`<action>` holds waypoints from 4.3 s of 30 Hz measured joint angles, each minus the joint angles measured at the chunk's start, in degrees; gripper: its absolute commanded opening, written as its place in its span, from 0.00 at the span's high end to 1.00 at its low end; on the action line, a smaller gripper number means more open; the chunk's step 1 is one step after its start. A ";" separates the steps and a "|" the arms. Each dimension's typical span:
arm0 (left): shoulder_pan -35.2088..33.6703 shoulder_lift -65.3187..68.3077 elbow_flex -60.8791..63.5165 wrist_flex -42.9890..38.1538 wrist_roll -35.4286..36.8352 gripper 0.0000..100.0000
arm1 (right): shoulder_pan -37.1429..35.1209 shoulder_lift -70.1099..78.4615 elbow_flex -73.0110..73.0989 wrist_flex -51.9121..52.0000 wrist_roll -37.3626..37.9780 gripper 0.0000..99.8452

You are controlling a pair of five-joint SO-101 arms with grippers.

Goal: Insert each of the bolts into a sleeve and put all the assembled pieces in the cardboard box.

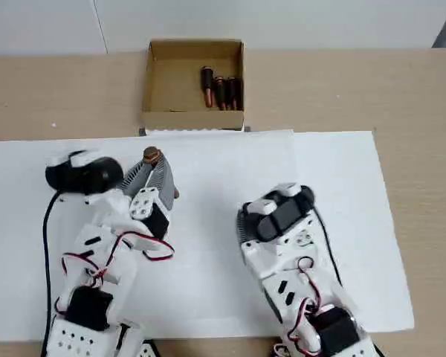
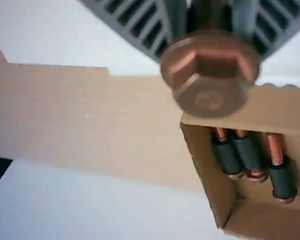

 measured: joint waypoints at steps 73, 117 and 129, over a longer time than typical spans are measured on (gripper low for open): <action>13.19 -15.38 5.63 18.11 0.09 0.81 | -8.97 0.44 4.75 -9.23 12.40 1.00; -10.02 -15.30 20.66 18.99 -17.85 0.99 | 10.64 11.96 -7.82 -9.23 -2.64 1.00; -10.02 -15.21 21.10 18.99 -17.85 0.99 | 10.37 57.67 -36.66 -22.59 -2.64 1.00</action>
